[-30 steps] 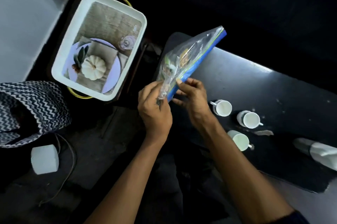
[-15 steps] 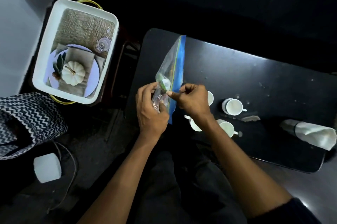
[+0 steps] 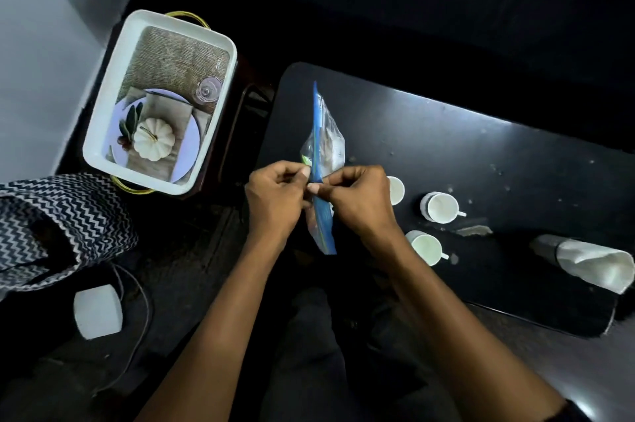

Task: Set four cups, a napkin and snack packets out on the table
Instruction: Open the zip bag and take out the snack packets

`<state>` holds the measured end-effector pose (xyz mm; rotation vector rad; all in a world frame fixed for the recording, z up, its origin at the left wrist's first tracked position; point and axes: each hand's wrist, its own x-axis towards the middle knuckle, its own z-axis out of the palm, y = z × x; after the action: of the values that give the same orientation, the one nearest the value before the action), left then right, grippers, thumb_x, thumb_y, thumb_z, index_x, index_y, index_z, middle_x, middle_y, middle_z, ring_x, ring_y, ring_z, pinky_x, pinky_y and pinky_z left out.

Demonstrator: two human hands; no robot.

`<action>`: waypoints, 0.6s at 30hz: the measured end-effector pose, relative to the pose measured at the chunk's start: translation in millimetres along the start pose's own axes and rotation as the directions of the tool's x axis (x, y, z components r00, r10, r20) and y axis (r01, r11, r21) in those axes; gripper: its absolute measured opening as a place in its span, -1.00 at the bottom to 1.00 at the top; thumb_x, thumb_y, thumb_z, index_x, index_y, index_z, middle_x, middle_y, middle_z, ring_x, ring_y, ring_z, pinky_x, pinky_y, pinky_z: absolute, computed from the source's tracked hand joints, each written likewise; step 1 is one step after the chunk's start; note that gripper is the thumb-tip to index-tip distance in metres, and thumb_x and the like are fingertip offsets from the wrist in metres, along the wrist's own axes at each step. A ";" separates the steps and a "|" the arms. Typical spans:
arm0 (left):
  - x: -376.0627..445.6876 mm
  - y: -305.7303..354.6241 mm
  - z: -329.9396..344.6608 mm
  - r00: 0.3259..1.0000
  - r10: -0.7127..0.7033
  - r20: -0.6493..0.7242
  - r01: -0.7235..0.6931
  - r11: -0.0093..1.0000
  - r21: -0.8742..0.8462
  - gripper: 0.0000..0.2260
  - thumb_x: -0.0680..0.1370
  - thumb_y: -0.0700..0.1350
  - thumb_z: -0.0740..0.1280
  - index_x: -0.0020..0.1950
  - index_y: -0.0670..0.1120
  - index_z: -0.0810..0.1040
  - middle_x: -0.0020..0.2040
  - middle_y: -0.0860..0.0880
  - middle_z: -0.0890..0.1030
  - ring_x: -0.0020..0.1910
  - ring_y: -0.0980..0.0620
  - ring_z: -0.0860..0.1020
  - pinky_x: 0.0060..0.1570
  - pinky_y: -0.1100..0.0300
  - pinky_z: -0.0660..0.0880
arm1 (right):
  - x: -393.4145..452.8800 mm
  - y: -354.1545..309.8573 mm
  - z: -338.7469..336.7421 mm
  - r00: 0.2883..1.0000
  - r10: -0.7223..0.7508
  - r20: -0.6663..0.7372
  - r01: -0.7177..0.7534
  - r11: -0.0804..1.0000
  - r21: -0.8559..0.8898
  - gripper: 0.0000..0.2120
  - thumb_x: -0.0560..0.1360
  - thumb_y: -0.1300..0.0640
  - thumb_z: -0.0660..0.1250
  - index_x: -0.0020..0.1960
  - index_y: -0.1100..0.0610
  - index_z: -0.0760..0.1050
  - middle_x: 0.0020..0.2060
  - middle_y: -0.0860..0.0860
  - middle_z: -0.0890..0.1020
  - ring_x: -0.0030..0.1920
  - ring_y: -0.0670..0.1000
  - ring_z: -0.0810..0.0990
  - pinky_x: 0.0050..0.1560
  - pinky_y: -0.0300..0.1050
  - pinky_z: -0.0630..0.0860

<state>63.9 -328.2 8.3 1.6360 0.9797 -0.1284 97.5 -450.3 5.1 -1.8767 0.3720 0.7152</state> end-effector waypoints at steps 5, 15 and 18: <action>-7.4 5.9 1.2 0.999 -0.020 0.029 0.020 1.000 -0.008 -0.84 0.53 -0.10 0.47 -0.20 -0.14 0.67 -0.32 -0.09 0.68 -0.31 -0.05 0.69 -0.28 -0.18 0.68 | 1.1 0.8 0.2 0.996 0.073 0.045 -0.076 0.995 0.064 -0.72 0.14 0.09 0.69 -0.36 0.20 0.63 -0.43 0.08 0.68 -0.42 0.02 0.61 -0.27 -0.08 0.58; 6.5 1.0 3.9 0.966 -0.098 -0.237 0.091 0.995 -0.041 -0.78 0.44 -0.15 0.50 -0.40 -0.09 0.61 -0.49 -0.03 0.60 -0.53 0.05 0.56 -0.31 0.09 0.59 | 13.5 3.7 2.1 0.987 0.147 0.063 -0.160 0.936 0.314 -0.74 0.35 0.23 0.59 -0.41 0.16 0.55 -0.54 -0.01 0.55 -0.51 -0.10 0.41 -0.45 -0.29 0.37; 1.0 7.1 10.6 0.931 0.030 -0.363 0.048 0.978 0.204 -0.83 0.37 -0.03 0.46 -0.30 -0.13 0.66 -0.38 -0.13 0.68 -0.32 -0.18 0.66 -0.18 0.01 0.61 | 15.5 4.6 15.4 0.992 -0.025 -0.123 0.024 1.000 -0.009 -0.76 0.34 0.05 0.56 -0.37 0.13 0.56 -0.48 -0.05 0.60 -0.43 -0.07 0.48 -0.30 -0.17 0.44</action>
<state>73.4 -336.6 9.7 1.8916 1.2911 0.0729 102.2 -437.1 -12.3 -1.9344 0.4244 0.5865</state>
